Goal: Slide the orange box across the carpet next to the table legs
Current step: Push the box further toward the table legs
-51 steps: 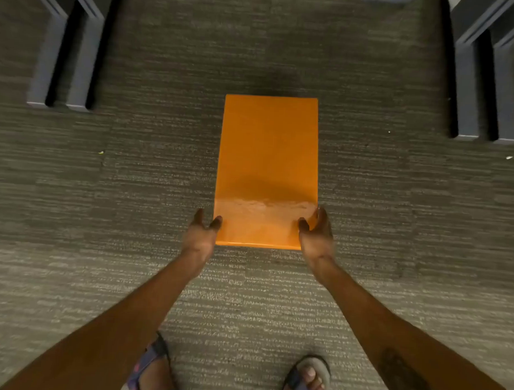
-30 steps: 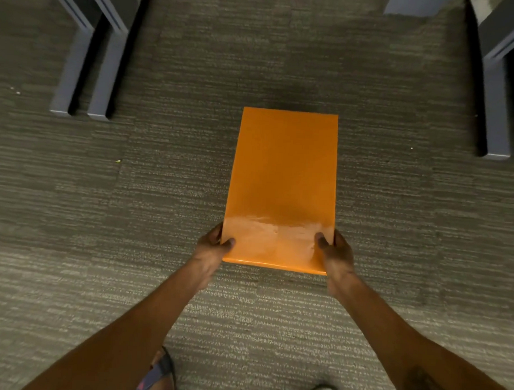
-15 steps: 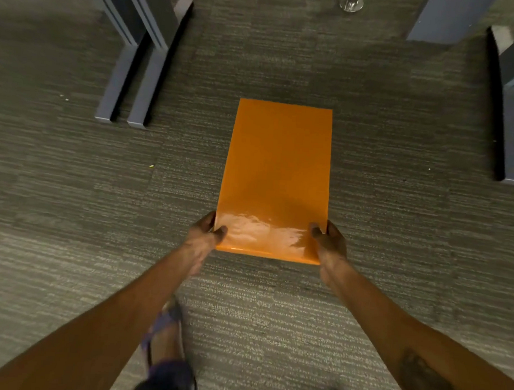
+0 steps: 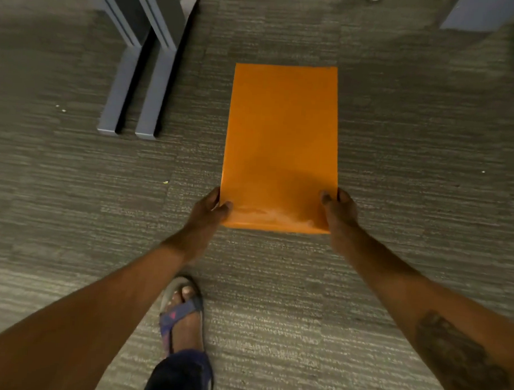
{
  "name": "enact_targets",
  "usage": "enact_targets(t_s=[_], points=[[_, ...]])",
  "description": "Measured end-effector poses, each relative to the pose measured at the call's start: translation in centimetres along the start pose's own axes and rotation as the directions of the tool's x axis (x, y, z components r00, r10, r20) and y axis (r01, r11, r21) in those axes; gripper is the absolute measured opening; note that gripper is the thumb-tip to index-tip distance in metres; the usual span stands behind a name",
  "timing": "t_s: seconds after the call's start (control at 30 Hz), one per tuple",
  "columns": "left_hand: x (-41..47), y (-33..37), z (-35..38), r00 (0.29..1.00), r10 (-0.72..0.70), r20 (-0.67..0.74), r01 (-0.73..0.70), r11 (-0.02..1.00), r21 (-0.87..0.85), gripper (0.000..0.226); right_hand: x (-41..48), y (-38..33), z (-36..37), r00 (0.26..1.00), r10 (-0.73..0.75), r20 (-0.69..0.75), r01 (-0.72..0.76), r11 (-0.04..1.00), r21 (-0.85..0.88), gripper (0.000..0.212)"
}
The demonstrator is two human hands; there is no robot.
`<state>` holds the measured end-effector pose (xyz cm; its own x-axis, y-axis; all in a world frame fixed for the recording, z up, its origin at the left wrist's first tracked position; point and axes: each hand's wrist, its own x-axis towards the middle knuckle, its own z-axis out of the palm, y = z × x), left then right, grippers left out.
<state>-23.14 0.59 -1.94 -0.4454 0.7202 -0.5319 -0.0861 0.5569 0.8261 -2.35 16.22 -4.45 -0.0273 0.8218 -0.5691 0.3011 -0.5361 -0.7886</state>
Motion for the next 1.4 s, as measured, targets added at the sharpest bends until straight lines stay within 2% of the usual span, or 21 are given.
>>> enact_targets(t_s=[0.13,0.3,0.43,0.73,0.9,1.03,1.13,1.17,1.23,1.4], points=[[3.1,0.3,-2.1,0.998,0.036,-0.044,-0.035,0.999,0.019,0.049,1.2,-0.9,3.7,1.000,0.001,-0.004,-0.001,1.000,0.006,0.033],[6.8,0.2,-4.5,0.998,0.038,-0.056,-0.036,0.999,0.032,0.048,2.9,-2.0,7.2,1.000,0.003,-0.023,-0.003,1.000,0.003,0.024],[9.6,0.1,-5.5,0.997,0.044,-0.065,-0.043,0.999,0.026,0.046,4.6,-2.8,9.0,0.999,0.023,-0.031,-0.024,1.000,-0.010,0.030],[13.1,0.7,-6.3,0.994,0.061,-0.091,-0.055,0.997,0.059,0.044,6.6,-4.3,11.7,0.999,0.026,-0.048,-0.026,1.000,-0.005,0.026],[13.1,1.2,-6.2,0.989,0.066,-0.134,-0.039,0.980,0.195,0.038,6.3,-4.2,11.8,0.996,-0.057,-0.063,0.051,0.995,-0.090,0.024],[12.9,1.9,-5.7,0.979,0.039,-0.201,0.029,0.945,0.325,0.040,5.7,-4.6,11.4,0.989,-0.133,-0.057,0.121,0.976,-0.180,0.024],[12.1,2.4,-5.3,0.970,0.059,-0.236,0.034,0.928,0.372,0.046,5.0,-4.6,10.8,0.978,-0.208,-0.033,0.191,0.943,-0.271,0.009],[11.7,2.6,-5.1,0.967,0.071,-0.243,0.027,0.926,0.376,0.048,4.6,-4.6,10.6,0.974,-0.225,-0.026,0.209,0.935,-0.287,0.010],[11.1,3.1,-4.9,0.962,0.101,-0.255,0.022,0.899,0.438,0.052,3.7,-4.7,10.1,0.968,-0.248,-0.029,0.229,0.925,-0.302,0.031],[8.8,3.6,-4.5,0.932,0.201,-0.302,0.064,0.729,0.682,0.060,1.8,-4.9,8.1,0.956,-0.293,-0.026,0.261,0.885,-0.386,0.057]])
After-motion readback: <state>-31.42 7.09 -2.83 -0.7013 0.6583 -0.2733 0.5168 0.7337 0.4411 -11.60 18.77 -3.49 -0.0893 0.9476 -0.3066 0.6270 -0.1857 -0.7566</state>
